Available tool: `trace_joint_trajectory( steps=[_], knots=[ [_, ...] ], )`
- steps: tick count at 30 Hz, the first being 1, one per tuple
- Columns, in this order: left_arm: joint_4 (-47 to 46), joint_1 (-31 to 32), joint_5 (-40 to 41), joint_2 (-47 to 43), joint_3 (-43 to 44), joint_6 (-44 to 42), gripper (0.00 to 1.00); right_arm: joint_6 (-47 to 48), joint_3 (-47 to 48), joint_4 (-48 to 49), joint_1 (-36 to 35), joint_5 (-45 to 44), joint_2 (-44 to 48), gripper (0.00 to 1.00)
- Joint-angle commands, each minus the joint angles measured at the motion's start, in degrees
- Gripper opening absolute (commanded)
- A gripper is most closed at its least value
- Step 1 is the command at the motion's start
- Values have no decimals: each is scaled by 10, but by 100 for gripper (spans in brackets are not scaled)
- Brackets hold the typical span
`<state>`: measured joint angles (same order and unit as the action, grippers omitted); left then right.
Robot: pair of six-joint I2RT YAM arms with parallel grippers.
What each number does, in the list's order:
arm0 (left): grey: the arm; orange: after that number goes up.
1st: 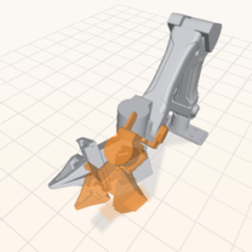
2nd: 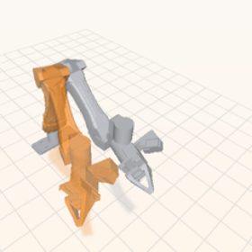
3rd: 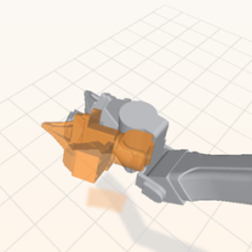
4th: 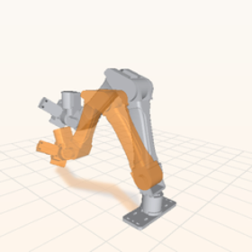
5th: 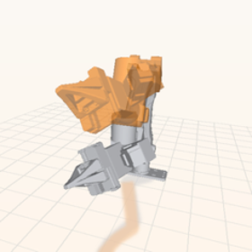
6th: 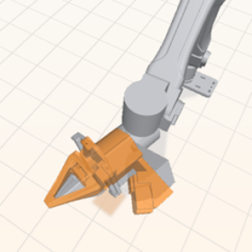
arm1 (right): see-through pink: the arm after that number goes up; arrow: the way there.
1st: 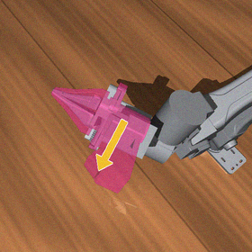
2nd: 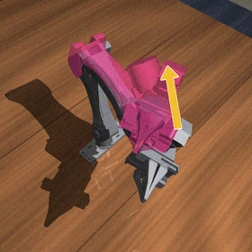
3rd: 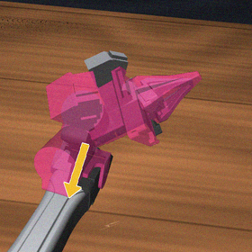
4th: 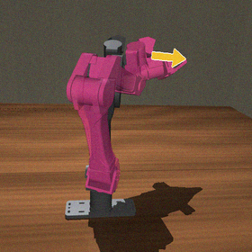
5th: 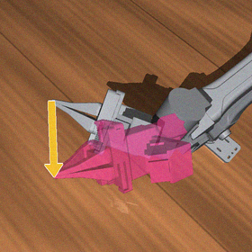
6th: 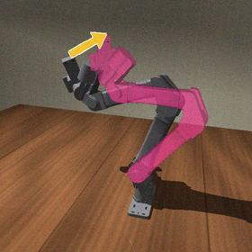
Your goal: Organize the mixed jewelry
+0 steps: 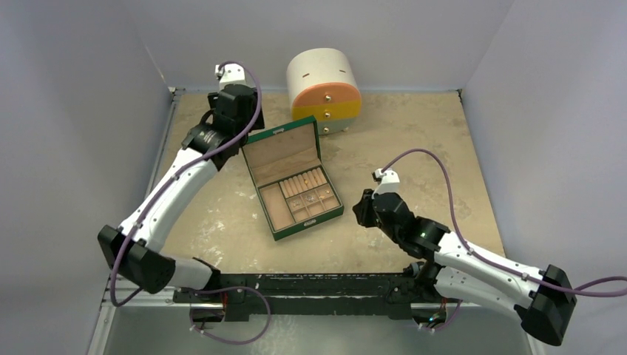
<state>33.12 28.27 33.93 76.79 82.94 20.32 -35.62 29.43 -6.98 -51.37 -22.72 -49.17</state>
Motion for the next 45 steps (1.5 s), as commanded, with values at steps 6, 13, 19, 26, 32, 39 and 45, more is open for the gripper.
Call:
trace_joint_trajectory(
  steps=[6,13,19,26,32,39,45],
  knots=[
    [-5,-79,-70,125,88,5,66,-7,-20,31,0,41,41,26],
    [28,-126,-174,216,118,36,62,-5,-29,36,0,63,44,26],
    [49,-127,-265,252,140,42,59,-2,-38,20,0,62,71,25],
    [59,-126,-330,237,129,42,57,-2,-44,2,0,61,84,25],
    [66,-126,-370,211,112,37,55,-8,-48,9,0,79,84,25],
    [55,-125,-404,171,71,47,51,-13,-47,9,0,100,79,24],
    [42,-116,-429,130,18,48,47,-25,-50,5,-1,110,81,23]
  ],
)
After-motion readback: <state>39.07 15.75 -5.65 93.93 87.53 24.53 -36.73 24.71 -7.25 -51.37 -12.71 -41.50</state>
